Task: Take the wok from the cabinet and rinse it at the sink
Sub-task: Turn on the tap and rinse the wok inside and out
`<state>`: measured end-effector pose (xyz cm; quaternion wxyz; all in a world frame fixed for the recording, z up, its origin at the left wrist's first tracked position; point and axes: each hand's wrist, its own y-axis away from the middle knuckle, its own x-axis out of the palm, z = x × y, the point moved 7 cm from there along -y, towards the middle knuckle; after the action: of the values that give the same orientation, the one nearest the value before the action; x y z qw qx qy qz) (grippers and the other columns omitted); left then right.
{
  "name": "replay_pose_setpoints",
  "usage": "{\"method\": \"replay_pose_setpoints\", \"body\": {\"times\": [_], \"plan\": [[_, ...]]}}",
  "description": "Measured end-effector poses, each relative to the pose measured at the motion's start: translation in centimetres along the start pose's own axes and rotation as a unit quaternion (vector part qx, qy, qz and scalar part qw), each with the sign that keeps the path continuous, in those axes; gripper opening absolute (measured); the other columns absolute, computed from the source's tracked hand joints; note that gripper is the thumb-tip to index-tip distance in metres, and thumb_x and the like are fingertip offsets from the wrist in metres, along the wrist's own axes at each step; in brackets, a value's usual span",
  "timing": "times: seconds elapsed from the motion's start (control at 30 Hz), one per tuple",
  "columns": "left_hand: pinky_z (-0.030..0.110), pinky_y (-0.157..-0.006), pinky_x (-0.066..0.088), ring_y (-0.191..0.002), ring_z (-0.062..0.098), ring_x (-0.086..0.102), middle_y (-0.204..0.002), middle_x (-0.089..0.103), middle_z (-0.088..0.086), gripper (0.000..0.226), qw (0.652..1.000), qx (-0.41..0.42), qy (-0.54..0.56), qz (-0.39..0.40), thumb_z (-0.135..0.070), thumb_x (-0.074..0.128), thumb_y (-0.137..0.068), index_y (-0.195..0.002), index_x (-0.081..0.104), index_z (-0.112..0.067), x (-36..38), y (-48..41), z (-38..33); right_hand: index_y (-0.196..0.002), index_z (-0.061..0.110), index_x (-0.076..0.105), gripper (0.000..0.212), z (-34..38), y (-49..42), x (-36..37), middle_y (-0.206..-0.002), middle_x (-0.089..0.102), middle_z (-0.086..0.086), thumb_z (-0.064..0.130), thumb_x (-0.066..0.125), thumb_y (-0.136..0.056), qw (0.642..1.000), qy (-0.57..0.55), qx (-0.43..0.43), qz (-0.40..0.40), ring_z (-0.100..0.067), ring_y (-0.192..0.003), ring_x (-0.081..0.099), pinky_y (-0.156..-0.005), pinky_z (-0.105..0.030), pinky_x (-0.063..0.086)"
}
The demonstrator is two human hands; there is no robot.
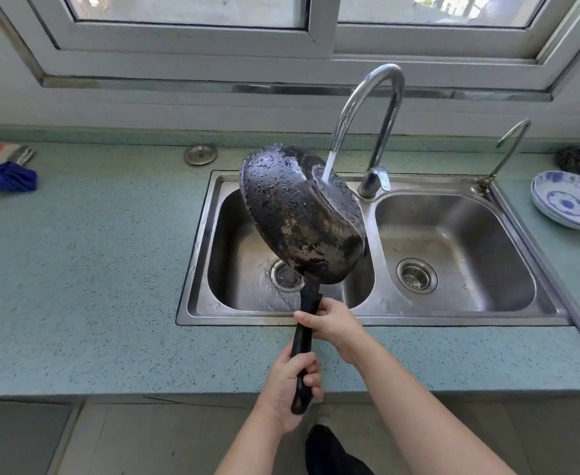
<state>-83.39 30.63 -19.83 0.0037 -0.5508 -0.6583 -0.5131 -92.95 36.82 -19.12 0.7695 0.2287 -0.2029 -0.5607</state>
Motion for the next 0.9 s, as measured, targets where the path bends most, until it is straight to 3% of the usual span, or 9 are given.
{"method": "replay_pose_setpoints", "body": {"times": [0.07,0.2,0.33,0.43,0.53,0.6,0.73,0.9], "plan": [[0.014,-0.034,0.033,-0.035,0.004,0.038,-0.051,0.042,-0.004,0.017,1.000,-0.003,0.019,0.009,-0.003,0.043,-0.092,-0.096,0.051,-0.018,0.0,-0.1,0.1,-0.098,0.004,0.056,0.018,0.1,0.1,0.0,-0.083,0.061,-0.005,0.003,0.065,-0.083,0.999,-0.025,0.004,0.023,-0.016,-0.079,0.062,-0.073,-0.026,0.053],[0.015,-0.034,0.036,-0.036,0.004,0.041,-0.052,0.044,-0.003,0.019,0.999,-0.010,0.040,0.015,-0.005,0.043,-0.092,-0.100,0.052,-0.019,0.0,-0.3,0.2,-0.091,0.005,0.053,0.013,-0.1,0.2,0.2,-0.080,0.066,-0.012,-0.005,0.059,-0.085,0.998,-0.051,-0.003,0.034,-0.020,-0.077,0.066,-0.072,-0.026,0.057],[0.024,-0.044,0.046,-0.051,0.012,0.061,-0.065,0.055,0.003,0.020,0.993,0.025,-0.114,-0.029,-0.005,0.049,-0.092,-0.107,0.053,-0.018,-0.8,-0.4,-0.5,-0.085,0.010,0.052,0.015,-0.6,-0.4,0.3,-0.082,0.065,-0.014,-0.002,0.061,-0.084,1.000,0.002,-0.006,0.000,-0.028,-0.085,0.064,-0.086,-0.038,0.054],[0.022,-0.050,0.047,-0.056,0.007,0.064,-0.074,0.059,0.000,0.027,0.939,0.101,-0.306,-0.118,-0.006,0.053,-0.090,-0.114,0.052,-0.018,-1.0,-0.2,-2.1,-0.084,0.013,0.053,0.018,-1.0,-0.8,0.3,-0.095,0.065,-0.020,0.002,0.067,-0.080,0.999,0.039,-0.004,-0.028,-0.037,-0.100,0.063,-0.098,-0.050,0.047],[0.022,-0.052,0.043,-0.069,0.016,0.065,-0.080,0.063,-0.003,0.035,0.871,0.142,-0.427,-0.199,-0.012,0.055,-0.085,-0.116,0.050,-0.028,-0.5,0.6,-2.7,-0.088,0.011,0.054,0.019,-0.7,-0.8,0.5,-0.100,0.064,-0.021,0.006,0.070,-0.079,0.997,0.057,-0.014,-0.041,-0.038,-0.103,0.063,-0.096,-0.051,0.048],[0.025,-0.050,0.045,-0.068,0.022,0.064,-0.082,0.063,0.001,0.036,0.870,0.148,-0.421,-0.209,-0.011,0.055,-0.083,-0.114,0.050,-0.029,-0.1,0.6,-2.4,-0.095,0.006,0.053,0.023,-0.3,-0.5,0.4,-0.101,0.064,-0.021,0.006,0.070,-0.079,0.996,0.069,-0.022,-0.048,-0.035,-0.100,0.063,-0.094,-0.049,0.050],[0.019,-0.038,0.042,-0.048,0.014,0.055,-0.075,0.060,0.002,0.035,0.879,0.160,-0.396,-0.210,-0.006,0.055,-0.080,-0.105,0.050,-0.030,0.0,0.4,-2.1,-0.098,0.005,0.053,0.028,-0.4,-0.4,0.3,-0.106,0.065,-0.025,0.008,0.071,-0.077,0.992,0.099,-0.030,-0.070,-0.035,-0.099,0.064,-0.091,-0.049,0.051],[0.019,-0.038,0.043,-0.044,0.011,0.054,-0.074,0.063,0.004,0.032,0.892,0.176,-0.368,-0.195,-0.005,0.057,-0.080,-0.098,0.055,-0.031,-0.4,0.2,-2.0,-0.093,0.011,0.053,0.025,-0.4,-0.3,0.3,-0.095,0.066,-0.012,0.014,0.071,-0.076,0.985,0.138,-0.047,-0.091,-0.026,-0.092,0.065,-0.086,-0.040,0.053]]}}
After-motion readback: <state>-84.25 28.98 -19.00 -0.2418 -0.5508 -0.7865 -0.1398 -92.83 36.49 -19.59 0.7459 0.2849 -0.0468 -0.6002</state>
